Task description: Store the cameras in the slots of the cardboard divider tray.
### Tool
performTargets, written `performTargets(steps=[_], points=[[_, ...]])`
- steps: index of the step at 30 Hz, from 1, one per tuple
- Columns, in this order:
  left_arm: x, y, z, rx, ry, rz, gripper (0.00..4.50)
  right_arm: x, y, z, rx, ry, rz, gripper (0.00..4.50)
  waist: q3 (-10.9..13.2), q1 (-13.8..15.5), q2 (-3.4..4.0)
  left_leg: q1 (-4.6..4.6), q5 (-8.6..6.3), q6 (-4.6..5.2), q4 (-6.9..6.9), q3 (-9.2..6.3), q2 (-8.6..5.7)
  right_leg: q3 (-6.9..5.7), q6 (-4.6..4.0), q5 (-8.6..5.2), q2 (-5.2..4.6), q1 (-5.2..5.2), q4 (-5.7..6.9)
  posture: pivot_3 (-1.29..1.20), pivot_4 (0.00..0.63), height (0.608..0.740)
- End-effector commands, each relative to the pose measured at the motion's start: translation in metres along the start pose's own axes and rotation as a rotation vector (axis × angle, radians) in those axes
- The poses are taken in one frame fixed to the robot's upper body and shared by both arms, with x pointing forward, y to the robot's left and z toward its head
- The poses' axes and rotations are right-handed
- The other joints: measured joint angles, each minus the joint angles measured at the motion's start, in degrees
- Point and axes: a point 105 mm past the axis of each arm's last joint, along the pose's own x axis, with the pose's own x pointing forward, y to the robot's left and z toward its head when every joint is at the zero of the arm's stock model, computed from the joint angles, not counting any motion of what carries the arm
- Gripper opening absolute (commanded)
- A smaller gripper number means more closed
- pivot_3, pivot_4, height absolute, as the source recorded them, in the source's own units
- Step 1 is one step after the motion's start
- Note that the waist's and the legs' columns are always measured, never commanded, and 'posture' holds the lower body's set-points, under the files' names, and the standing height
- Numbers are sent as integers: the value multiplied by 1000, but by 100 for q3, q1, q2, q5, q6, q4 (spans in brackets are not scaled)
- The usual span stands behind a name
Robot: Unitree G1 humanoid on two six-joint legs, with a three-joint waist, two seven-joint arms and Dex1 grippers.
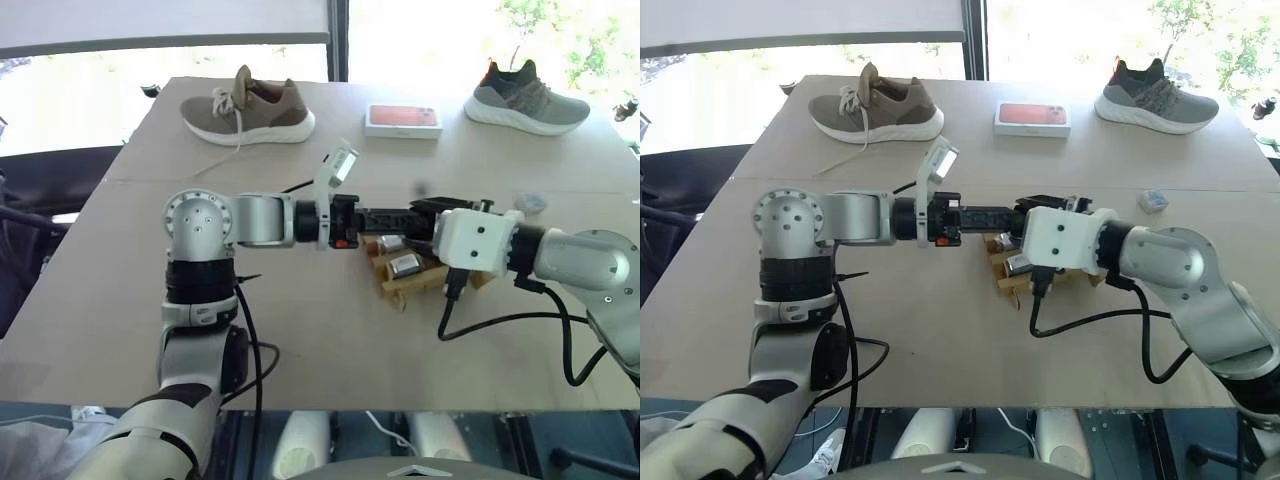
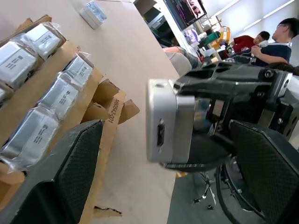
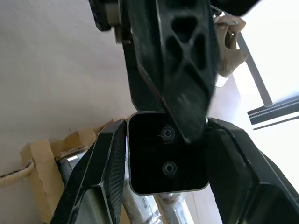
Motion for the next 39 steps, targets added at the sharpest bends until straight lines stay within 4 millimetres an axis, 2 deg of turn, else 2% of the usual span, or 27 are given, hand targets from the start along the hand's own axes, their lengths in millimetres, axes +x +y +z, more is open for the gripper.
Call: performTargets(steps=[1, 4, 5, 6, 11, 13, 14, 15, 17, 18, 19, 23, 26, 30, 33, 39], points=[[2, -8, 11, 48, -42, -6, 4500, -2, -6, 14, -59, -31, -26, 1984, 0, 1, 0, -1, 0, 0, 0, 0, 0, 0, 0, 0, 0, 0, 0, 0, 150, 740], [4, -8, 11, 49, -43, -2, 4500, -2, -6, 15, -61, -35, -26, 1984, 0, 4, 0, -1, 0, 0, 0, 0, -1, 0, 0, 0, -1, 0, -1, 0, 150, 740], [5, -7, 10, 52, -35, 1, 3965, -1, -7, 16, -59, -39, -29, 1983, 0, 4, 0, -1, 0, 0, 0, 0, -1, -1, 0, 0, -1, 0, -1, 0, 150, 740], [6, -7, 9, 50, -35, 0, 3730, -1, -8, 17, -57, -44, -31, 1983, 0, 1, 0, -1, 0, 0, 0, -1, -1, -1, 0, 0, -1, 0, -1, 0, 150, 740], [6, -6, 10, 50, -34, -1, 1397, -1, -7, 20, -49, -56, -30, 1983, 0, 2, 0, -1, 0, 0, 0, -1, -2, -2, 0, 0, 0, 0, -1, 0, 150, 740], [4, -5, 10, 55, -29, 1, 710, -1, -5, 19, -22, -56, -18, 1983, 0, 1, 0, -1, 0, 0, 0, -1, -2, -2, 0, 0, 0, 0, -1, 0, 150, 740], [4, -5, 10, 59, -28, 0, 764, -2, -4, 19, 11, -61, -10, 1983, 0, 0, 0, -1, 0, 0, 0, -1, -2, -2, 0, 0, 0, 0, -1, 0, 150, 740], [3, -5, 10, 67, -24, 0, 763, -3, -4, 17, 45, -60, -3, 2932, 0, 0, 0, -1, 0, 0, 0, -1, -2, -2, 0, 0, 0, 0, -1, 0, 150, 740], [1, -4, 10, 106, -22, 10, 763, -8, -6, 12, 109, -51, -21, 3727, 0, -4, 0, -1, 0, 0, -1, -3, -2, -3, 0, 0, 1, 0, -1, 0, 150, 740], [0, -3, 11, 131, -23, 23, 763, -14, -11, 6, 155, -35, -60, 4331, 0, 5, 0, -1, 0, 0, -3, -3, -2, -4, 0, 0, 1, 0, -1, 0, 150, 740], [0, 0, 12, 162, -28, 38, 763, -20, -16, -2, 204, -15, -108, 4463, 0, 15, 0, -4, 0, 0, -3, -6, -2, -8, -1, 0, 1, 0, -3, 0, 150, 740], [3, 3, 19, 302, -35, 34, 763, -63, -19, -33, 533, -84, -171, 4463, 0, 57, 0, -9, 0, 1, -4, -9, -10, -12, -1, 0, -6, 3, -9, 0, 150, 740], [11, 2, 23, 397, -22, -4, 763, -101, -28, -62, 522, -72, -303, 4463, 0, 69, 0, -13, -3, 6, -7, -11, -21, -14, 0, 0, -9, 8, -22, 0, 150, 740], [24, 10, 30, 487, 1, -1, 763, -136, -30, -86, 594, -93, -300, 4463, 0, 15, 2, -5, -7, 17, -7, 4, -39, -10, 0, 0, -5, 8, -22, 0, 150, 740], [44, 16, 30, 579, 82, -15, 763, -158, -21, -89, 632, -101, -180, 4463, 0, 12, 4, -2, -14, 29, -9, 2, -37, -6, 0, 0, 3, 9, -19, 0, 150, 740], [68, 15, 26, 660, 217, -33, 763, -162, -23, -71, 556, -147, -23, 4463, 4, -17, 8, -1, -28, 54, -11, 6, -31, 0, 1, -1, 10, 6, -17, 0, 150, 740]])
